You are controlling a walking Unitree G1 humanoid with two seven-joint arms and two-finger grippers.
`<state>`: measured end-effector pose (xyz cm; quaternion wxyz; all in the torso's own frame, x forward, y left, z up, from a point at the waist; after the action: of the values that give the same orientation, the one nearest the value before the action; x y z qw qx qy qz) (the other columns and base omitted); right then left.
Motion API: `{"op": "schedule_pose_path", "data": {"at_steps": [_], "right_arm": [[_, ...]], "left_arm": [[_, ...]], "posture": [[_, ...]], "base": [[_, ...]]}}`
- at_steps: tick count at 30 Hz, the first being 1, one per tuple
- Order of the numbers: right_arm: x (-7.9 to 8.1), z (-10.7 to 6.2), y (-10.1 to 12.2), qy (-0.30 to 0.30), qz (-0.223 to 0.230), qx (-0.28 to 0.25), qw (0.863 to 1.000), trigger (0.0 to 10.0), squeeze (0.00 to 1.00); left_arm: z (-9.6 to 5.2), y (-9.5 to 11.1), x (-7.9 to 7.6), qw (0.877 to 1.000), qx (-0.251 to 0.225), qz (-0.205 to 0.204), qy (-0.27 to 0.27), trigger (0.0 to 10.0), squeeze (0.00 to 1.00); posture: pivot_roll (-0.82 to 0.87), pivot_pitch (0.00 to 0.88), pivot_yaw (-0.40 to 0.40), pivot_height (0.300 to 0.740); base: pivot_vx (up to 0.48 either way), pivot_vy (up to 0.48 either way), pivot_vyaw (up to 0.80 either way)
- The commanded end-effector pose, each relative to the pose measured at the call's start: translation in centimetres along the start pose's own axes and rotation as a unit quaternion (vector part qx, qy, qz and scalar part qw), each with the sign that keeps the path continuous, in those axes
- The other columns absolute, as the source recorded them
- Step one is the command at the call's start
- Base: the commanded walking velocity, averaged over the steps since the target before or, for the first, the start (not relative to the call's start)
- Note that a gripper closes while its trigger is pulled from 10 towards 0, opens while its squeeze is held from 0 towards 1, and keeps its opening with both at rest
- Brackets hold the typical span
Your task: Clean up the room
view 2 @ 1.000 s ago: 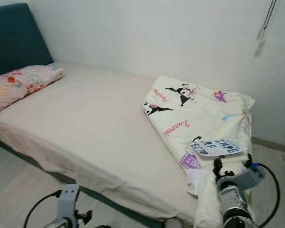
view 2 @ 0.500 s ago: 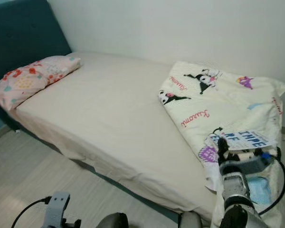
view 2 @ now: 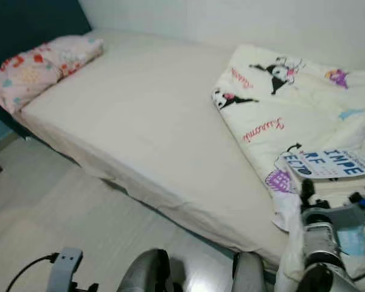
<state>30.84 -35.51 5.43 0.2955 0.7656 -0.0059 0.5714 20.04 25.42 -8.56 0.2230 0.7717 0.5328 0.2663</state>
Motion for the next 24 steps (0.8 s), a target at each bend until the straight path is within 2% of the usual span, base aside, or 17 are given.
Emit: {"op": "schedule_pose_path", "data": {"at_steps": [1, 2, 6, 10, 11, 15, 21, 24], "right_arm": [[-1.3, -0.5, 0.0, -0.021, 0.006, -0.005, 1.0, 10.0, 0.0], [-1.4, -0.6, 0.9, -0.021, 0.006, -0.014, 1.0, 10.0, 0.0], [-1.0, -0.4, 2.3, -0.003, 0.007, -0.026, 1.0, 10.0, 0.0], [0.8, 0.1, 2.8, 0.046, 0.018, -0.026, 0.998, 10.0, 0.0], [0.8, 0.1, 2.8, 0.046, 0.018, -0.026, 0.998, 10.0, 0.0], [3.5, 0.9, 3.5, 0.104, 0.033, -0.029, 0.994, 10.0, 0.0], [4.9, 1.4, 3.8, 0.122, 0.033, -0.028, 0.992, 10.0, 0.0], [5.1, 1.5, 4.1, 0.123, 0.036, -0.031, 0.991, 10.0, 0.0]], "left_arm": [[-0.5, -1.0, 0.6, 1.0, 0.008, -0.006, 0.004, 10.0, 0.0], [-0.7, -0.9, 0.8, 1.0, 0.004, 0.002, 0.001, 10.0, 0.0], [-1.1, -1.3, 1.1, 1.0, 0.001, 0.028, -0.011, 10.0, 0.0], [-1.6, -1.7, 1.4, 0.999, -0.004, 0.036, -0.016, 10.0, 0.0], [-1.6, -1.7, 1.4, 0.999, -0.004, 0.036, -0.016, 10.0, 0.0], [-2.1, -2.2, 1.8, 0.999, -0.004, 0.042, -0.018, 10.0, 0.0], [-2.5, -2.7, 1.9, 0.999, -0.003, 0.047, -0.021, 10.0, 0.0], [-2.7, -2.9, 1.9, 0.998, -0.003, 0.05, -0.024, 10.0, 0.0]], "posture": [[0.14, 0.325, 0.153, 0.623], [0.15, 0.354, 0.163, 0.623], [0.17, 0.373, 0.179, 0.623], [0.19, 0.394, 0.191, 0.623], [0.19, 0.394, 0.191, 0.623], [0.21, 0.411, 0.195, 0.623], [0.23, 0.427, 0.198, 0.623], [0.23, 0.432, 0.2, 0.623]], "base": [[0.0, 0.0, 0.0], [0.0, 0.0, 0.0], [0.0, 0.0, 0.0], [0.0, 0.0, 0.0], [0.0, 0.0, 0.0], [0.0, 0.0, 0.0], [0.0, 0.0, 0.0], [0.0, 0.0, 0.0]]}}
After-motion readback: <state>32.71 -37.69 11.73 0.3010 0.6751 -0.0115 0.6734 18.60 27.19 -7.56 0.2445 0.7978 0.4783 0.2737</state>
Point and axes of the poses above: a point about 5 cm out from each wrist's last joint towards the gripper, its own z axis pointing out of the wrist towards the gripper, its own y axis along the axis of the wrist's last joint, x = y × z, the point moved 3 cm from there along z, pointing out of the wrist towards the gripper, and after that the axes turned 14 degrees about z, right-handed, at the moved point
